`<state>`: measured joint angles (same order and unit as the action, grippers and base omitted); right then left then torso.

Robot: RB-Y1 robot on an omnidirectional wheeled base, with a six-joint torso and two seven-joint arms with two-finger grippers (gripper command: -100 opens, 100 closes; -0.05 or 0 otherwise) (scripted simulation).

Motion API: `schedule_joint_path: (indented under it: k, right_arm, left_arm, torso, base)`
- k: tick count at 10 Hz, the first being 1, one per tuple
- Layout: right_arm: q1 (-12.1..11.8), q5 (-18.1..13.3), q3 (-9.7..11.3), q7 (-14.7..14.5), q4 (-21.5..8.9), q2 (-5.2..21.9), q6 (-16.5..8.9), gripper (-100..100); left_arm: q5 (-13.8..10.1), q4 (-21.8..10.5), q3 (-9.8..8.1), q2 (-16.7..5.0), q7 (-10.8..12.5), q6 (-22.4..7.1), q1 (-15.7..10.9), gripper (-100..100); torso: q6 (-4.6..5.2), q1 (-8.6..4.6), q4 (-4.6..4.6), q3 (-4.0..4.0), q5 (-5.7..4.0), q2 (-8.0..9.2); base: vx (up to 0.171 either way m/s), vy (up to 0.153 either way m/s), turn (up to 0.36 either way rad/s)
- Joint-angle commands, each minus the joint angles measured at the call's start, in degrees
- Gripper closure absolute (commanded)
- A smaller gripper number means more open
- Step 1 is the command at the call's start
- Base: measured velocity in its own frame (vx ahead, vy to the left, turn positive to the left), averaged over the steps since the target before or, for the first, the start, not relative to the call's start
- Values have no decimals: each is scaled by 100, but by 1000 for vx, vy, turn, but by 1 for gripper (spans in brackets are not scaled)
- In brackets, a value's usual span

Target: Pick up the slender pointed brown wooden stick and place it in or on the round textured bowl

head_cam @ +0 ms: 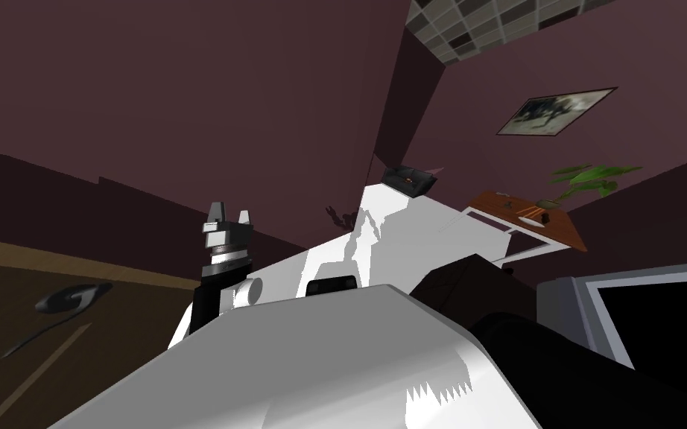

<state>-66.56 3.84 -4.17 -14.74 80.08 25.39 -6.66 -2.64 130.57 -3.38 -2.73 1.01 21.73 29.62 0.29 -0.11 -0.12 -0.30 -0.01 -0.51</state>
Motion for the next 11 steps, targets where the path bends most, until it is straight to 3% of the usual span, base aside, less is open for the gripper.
schedule_joint_path:
  k: [1, 11]
  right_arm:
    - [-38, 117, -67, 19, -14, 194, 70, 100]
    - [-378, 1087, -458, 268, 223, 1897, 296, 100]
  left_arm:
    - [0, 0, 0, 0, 0, 0, 0, 0]
    - [0, 0, 0, 0, 0, 0, -1, 0]
  torso:
    - [0, 0, 0, 0, 0, 0]
    - [41, -27, -7, 14, -2, 35]
  base:
    - [34, 54, -138]
    - [27, 47, -203]
